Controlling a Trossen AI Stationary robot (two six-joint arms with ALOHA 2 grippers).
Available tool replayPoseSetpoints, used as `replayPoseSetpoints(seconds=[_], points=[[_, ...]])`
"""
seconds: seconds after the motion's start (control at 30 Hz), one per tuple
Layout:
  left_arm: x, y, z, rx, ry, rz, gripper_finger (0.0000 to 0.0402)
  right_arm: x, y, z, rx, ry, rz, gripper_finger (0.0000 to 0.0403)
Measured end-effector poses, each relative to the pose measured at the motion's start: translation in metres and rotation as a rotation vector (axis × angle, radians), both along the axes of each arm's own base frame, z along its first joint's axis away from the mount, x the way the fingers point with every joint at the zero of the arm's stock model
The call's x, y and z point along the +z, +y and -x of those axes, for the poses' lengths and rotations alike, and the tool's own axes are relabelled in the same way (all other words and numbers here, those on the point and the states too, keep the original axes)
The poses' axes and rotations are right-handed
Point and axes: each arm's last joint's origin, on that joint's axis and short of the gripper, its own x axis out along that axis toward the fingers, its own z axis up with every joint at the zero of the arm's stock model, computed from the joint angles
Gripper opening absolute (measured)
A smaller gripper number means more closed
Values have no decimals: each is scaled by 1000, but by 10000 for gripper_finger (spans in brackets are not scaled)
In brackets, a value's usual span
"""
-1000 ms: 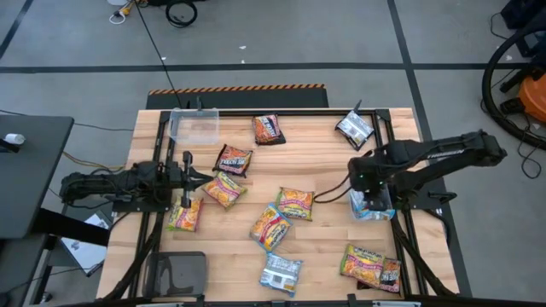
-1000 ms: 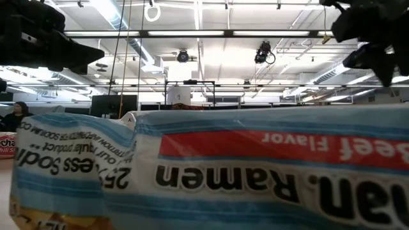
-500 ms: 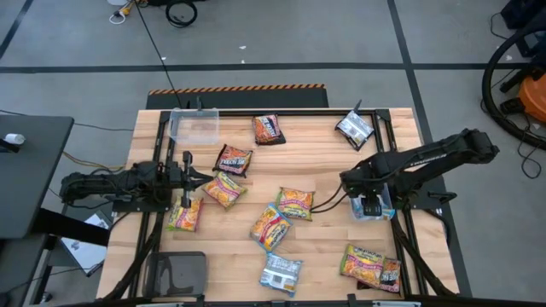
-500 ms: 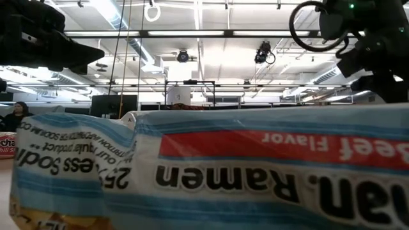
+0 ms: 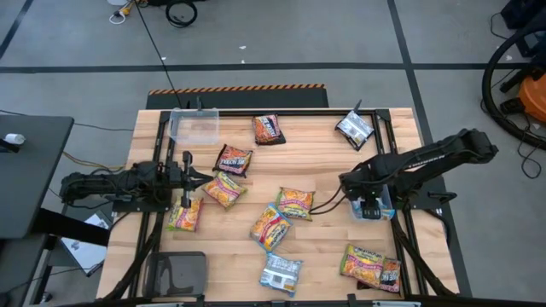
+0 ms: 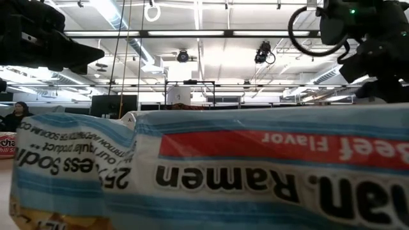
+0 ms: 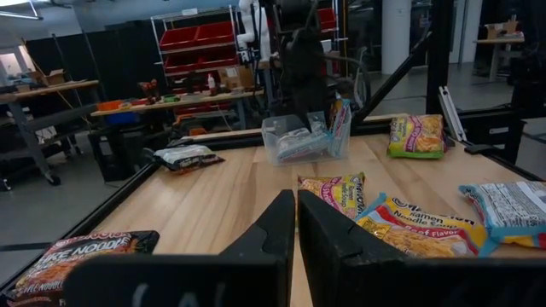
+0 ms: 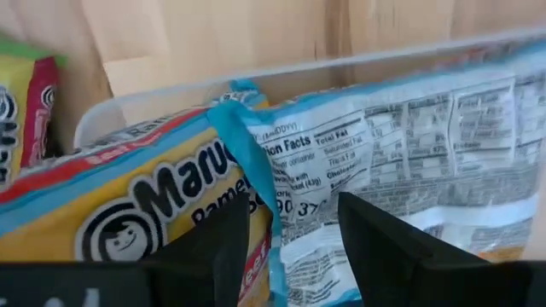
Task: Sort Maruchan noodles
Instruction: Put the blue noodle pack into the bottom transparent bin
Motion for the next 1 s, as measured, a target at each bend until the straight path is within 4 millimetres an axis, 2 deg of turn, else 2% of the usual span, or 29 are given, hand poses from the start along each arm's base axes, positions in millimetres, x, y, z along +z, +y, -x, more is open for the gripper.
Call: replayPoseSetpoints(seconds=[0.23, 0.37, 0.47, 0.57, 0.63, 0.83, 1.0], points=[[0, 0, 0, 0, 0, 0, 25, -16, 1, -4, -98, 29, 36, 170], [0, 0, 0, -1, 0, 0, 25, -18, 0, -6, -135, 34, 80, 147], [0, 0, 0, -1, 1, 0, 25, -17, -1, -6, -171, 27, 96, 107], [0, 0, 0, -1, 1, 0, 25, -15, -1, -5, -185, 15, 94, 37], [0, 0, 0, -1, 1, 0, 25, -9, -2, -4, -212, 16, 81, 12], [0, 0, 0, -1, 1, 0, 25, 26, -1, -7, -268, -36, -55, 6], [0, 0, 0, -1, 1, 0, 25, 47, -2, -4, -304, -3, -180, 6]])
